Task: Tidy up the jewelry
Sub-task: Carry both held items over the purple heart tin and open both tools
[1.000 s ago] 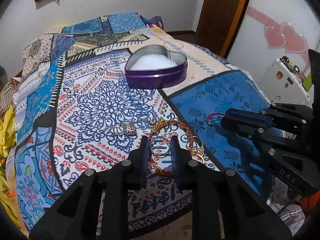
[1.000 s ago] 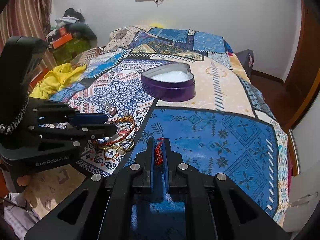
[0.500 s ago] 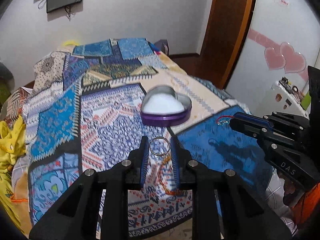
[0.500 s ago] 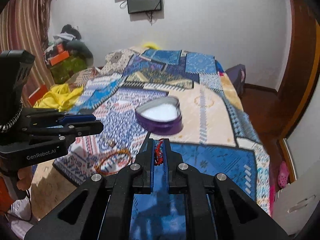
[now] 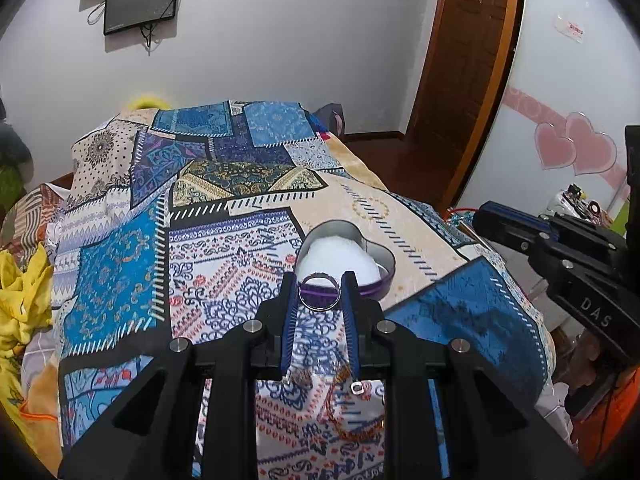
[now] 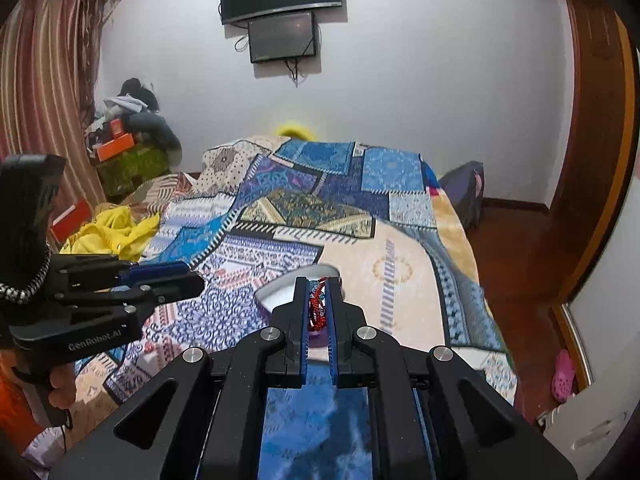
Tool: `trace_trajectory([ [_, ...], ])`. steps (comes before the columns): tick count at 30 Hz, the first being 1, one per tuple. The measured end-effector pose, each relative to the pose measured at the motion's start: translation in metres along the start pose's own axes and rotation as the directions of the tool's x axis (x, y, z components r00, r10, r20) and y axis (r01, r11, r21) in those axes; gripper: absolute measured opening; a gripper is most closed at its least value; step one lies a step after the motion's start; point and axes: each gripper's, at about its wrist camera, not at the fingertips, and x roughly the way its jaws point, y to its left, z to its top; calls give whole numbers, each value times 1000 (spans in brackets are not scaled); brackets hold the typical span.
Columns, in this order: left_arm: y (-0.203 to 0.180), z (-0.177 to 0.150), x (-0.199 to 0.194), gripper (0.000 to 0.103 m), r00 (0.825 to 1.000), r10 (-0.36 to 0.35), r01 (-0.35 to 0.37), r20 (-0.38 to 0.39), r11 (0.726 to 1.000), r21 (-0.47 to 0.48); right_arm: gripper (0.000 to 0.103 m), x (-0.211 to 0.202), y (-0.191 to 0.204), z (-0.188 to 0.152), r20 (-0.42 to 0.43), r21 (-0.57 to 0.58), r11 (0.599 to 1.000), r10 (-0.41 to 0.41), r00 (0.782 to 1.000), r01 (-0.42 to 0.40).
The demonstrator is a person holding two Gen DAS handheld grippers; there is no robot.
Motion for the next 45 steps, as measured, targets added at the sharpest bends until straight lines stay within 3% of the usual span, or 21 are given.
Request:
trace_trajectory([
  [8, 0, 13, 20, 21, 1000, 10, -10, -4, 1000, 14, 7, 21, -1, 6, 0, -11, 1000, 22, 1000, -22],
  [15, 8, 19, 48, 21, 999, 34, -34, -36, 999, 13, 7, 52, -4, 3, -55, 7, 998, 66, 996, -65],
  [22, 15, 21, 71, 21, 997, -2, 2, -79, 1000, -3, 7, 82, -13, -2, -129, 48, 993, 118, 985, -112],
  [37, 4, 19, 100, 21, 988, -39, 49, -149, 997, 63, 7, 99, -16, 0, -209, 26, 989, 150, 966, -148],
  [45, 2, 19, 99, 21, 988, -46, 57, -150, 996, 65, 7, 100, -19, 2, -236, 34, 988, 156, 959, -152],
])
